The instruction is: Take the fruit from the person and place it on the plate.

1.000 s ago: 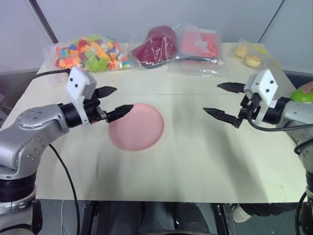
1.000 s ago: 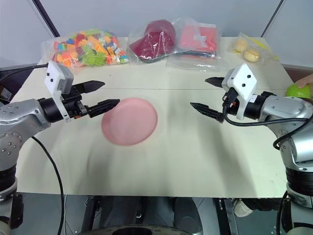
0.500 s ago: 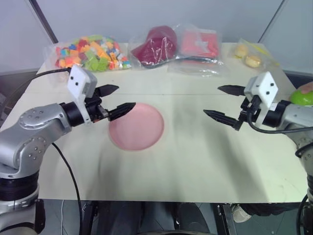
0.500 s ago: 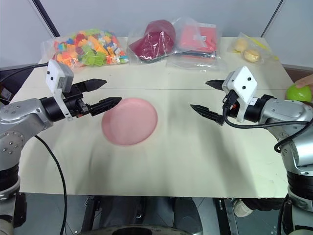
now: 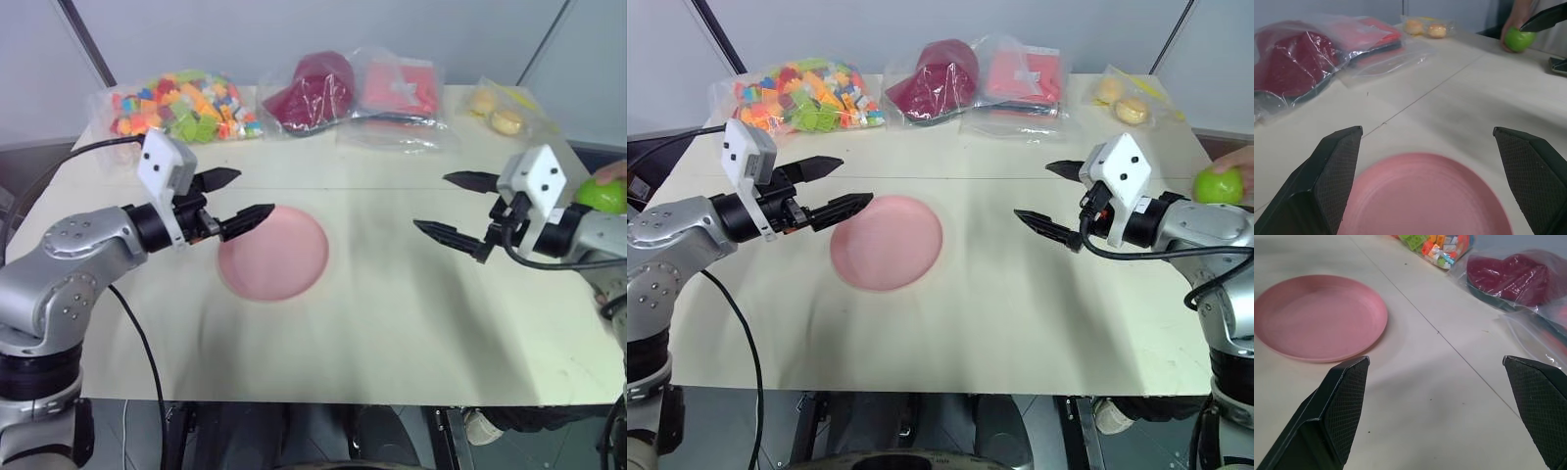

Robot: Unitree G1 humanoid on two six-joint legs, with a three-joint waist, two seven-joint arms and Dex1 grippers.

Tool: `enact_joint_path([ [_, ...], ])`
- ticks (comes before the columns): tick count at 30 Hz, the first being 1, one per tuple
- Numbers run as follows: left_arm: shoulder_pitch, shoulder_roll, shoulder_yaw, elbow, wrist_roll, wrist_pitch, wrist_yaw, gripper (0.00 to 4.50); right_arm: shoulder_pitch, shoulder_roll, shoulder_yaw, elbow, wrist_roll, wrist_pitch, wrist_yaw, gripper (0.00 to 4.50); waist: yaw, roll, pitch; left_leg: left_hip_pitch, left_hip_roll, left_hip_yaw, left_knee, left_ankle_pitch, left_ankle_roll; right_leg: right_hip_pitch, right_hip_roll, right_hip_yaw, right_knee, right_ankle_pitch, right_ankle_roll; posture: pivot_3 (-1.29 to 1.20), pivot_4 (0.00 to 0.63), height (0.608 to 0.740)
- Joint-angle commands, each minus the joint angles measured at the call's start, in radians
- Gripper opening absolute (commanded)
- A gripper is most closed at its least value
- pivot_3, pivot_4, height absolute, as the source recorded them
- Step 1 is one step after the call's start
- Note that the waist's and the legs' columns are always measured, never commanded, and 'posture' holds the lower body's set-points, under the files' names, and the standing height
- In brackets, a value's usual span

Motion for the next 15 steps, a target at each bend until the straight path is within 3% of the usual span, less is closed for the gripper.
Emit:
enact_joint_path([
  [1,-0.017,0.001,0.003,-0.013,0.005,-0.019,-0.003,4.46,0.000,-0.019,-0.041,-0.028,0.009,-0.016,0.005,4.50,0.000,0.000,0.000,0.000,0.000,0.000,0.000,0.000,0.000,0.000,0.000,0.000,0.000,0.000,0.000,0.00,0.150,0.740],
  [15,-0.032,-0.011,-0.015,-0.014,0.006,-0.022,0.009,4.46,-0.014,0.014,-0.041,-0.043,0.017,-0.009,-0.053,4.50,0.000,0.000,0.000,0.000,0.000,0.000,0.000,0.000,0.000,0.000,0.000,0.000,0.000,0.000,0.000,0.00,0.150,0.740],
])
